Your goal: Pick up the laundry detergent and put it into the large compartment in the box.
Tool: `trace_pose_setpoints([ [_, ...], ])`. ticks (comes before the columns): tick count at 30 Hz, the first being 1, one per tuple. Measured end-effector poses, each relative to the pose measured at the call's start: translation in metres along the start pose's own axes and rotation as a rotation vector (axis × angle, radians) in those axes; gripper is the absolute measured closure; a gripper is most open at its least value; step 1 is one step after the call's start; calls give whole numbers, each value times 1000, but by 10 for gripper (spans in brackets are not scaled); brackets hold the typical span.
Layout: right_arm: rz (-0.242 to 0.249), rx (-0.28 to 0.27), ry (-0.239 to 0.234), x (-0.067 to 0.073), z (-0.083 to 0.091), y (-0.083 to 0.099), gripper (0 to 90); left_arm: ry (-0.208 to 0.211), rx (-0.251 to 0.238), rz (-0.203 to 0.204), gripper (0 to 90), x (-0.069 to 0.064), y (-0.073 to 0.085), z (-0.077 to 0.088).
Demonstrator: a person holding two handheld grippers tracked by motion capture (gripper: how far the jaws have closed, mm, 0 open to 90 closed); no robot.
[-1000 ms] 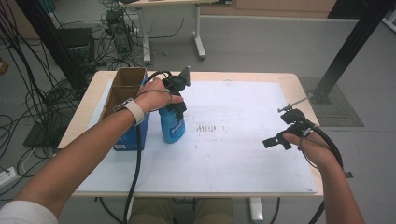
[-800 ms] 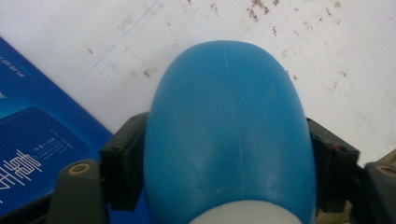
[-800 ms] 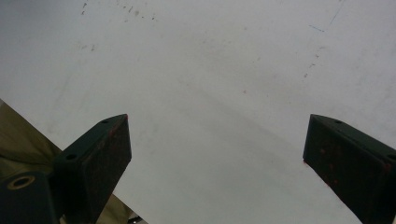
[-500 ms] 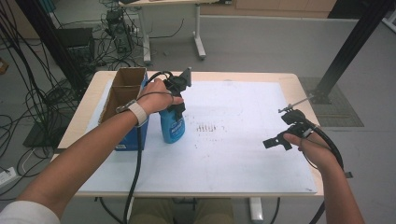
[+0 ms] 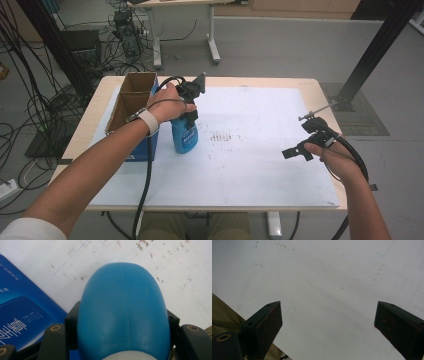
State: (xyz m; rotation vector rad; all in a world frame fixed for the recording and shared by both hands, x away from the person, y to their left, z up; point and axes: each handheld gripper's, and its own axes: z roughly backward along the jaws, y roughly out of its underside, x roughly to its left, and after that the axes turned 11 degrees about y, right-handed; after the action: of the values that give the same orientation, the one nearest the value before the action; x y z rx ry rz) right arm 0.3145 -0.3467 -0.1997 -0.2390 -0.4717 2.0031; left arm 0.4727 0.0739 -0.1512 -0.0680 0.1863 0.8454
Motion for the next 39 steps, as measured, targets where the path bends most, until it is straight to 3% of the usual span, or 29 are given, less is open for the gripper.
trace_pose_setpoints([
  [39,2,-1,9,2,7,-1,78,-2,-6,21,389,-1,1,0],
])
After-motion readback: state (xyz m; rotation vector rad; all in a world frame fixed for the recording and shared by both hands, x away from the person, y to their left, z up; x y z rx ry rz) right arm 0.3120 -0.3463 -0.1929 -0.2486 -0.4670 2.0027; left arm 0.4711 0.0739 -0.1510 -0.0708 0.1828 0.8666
